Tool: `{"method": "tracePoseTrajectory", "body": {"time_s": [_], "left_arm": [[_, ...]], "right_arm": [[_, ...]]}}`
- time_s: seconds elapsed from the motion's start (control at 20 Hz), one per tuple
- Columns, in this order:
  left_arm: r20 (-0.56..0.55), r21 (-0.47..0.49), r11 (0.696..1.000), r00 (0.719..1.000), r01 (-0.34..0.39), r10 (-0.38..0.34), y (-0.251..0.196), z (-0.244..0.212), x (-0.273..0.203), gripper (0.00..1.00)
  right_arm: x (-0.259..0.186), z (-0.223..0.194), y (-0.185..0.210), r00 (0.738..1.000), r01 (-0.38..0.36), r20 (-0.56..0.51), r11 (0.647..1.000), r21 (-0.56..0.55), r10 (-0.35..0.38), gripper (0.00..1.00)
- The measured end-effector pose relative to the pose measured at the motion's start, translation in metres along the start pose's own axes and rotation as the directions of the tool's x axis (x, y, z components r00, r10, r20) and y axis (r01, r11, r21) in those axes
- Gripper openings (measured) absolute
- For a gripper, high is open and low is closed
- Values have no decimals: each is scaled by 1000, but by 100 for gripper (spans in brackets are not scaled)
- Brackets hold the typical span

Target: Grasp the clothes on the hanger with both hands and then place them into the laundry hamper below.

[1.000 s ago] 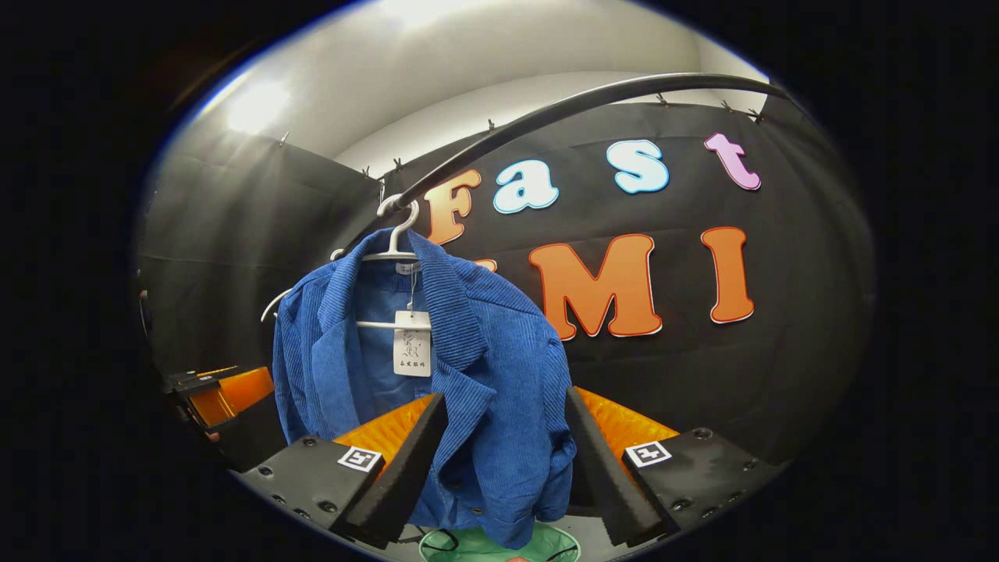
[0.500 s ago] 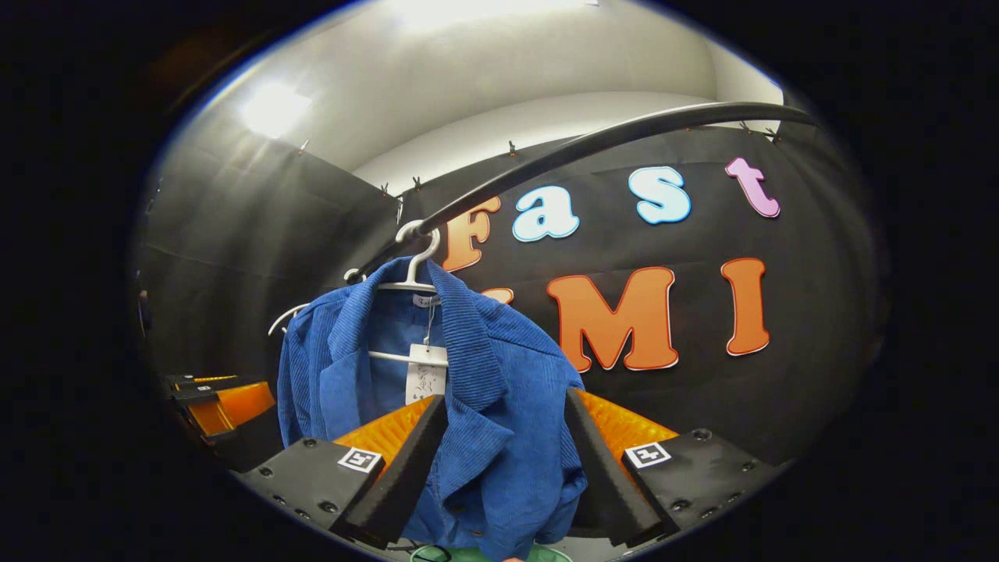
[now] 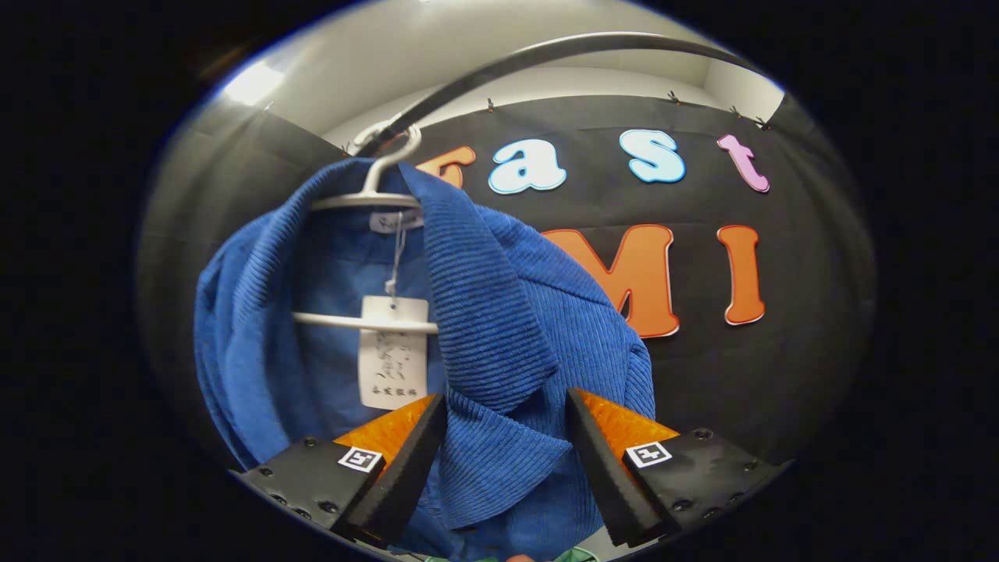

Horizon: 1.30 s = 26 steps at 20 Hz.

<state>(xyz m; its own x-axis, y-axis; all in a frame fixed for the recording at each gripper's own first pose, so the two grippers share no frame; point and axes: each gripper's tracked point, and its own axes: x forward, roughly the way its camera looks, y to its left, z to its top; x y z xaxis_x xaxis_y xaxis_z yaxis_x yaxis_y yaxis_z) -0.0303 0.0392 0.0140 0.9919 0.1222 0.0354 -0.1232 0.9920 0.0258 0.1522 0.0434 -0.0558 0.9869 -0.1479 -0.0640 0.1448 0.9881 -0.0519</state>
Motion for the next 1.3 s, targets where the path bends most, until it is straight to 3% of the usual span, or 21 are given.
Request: {"method": "tracePoseTrajectory", "body": {"time_s": [0.05,0.2,0.3,0.45,0.5,0.75,0.9,0.95,1.05,1.15,1.2,1.3], "left_arm": [[-3,-2,1000,1000,-10,10,6,-2,-2,95],[-19,-2,1000,1000,-24,24,14,-11,-5,92],[-31,1,1000,999,-13,13,16,-17,-4,95],[-53,-26,999,998,29,-31,8,-28,5,92],[-63,-38,998,997,52,-54,0,-32,10,92],[-62,-110,967,969,231,-239,-71,-36,29,95],[-39,-149,951,959,271,-279,-105,-36,48,92],[-23,-147,957,966,250,-256,-110,-36,55,95],[41,-99,981,986,165,-161,-112,-33,75,91],[90,28,997,994,65,-67,-109,-40,93,90],[100,96,994,994,42,-52,-112,-46,103,95],[84,163,985,995,47,-62,-120,-65,115,91]], "right_arm": [[3,-20,7,999,-13,-52,1000,5,13,100],[12,-66,-8,990,17,-138,1000,21,-14,98],[9,-78,-17,985,-19,-168,992,124,39,96],[-15,-52,-34,989,-89,-94,975,205,110,23],[-24,-41,-37,989,-117,-67,974,192,132,13],[-88,27,-60,986,-154,84,981,119,145,13],[-121,65,-60,974,-190,141,979,73,179,13],[-127,71,-56,969,-206,150,977,51,197,13],[-132,77,-55,965,-210,163,978,14,205,13],[-137,81,-43,960,-229,172,973,27,221,13],[-138,82,-37,958,-240,173,970,40,230,13],[-139,84,-33,951,-253,188,967,26,243,13]]}}
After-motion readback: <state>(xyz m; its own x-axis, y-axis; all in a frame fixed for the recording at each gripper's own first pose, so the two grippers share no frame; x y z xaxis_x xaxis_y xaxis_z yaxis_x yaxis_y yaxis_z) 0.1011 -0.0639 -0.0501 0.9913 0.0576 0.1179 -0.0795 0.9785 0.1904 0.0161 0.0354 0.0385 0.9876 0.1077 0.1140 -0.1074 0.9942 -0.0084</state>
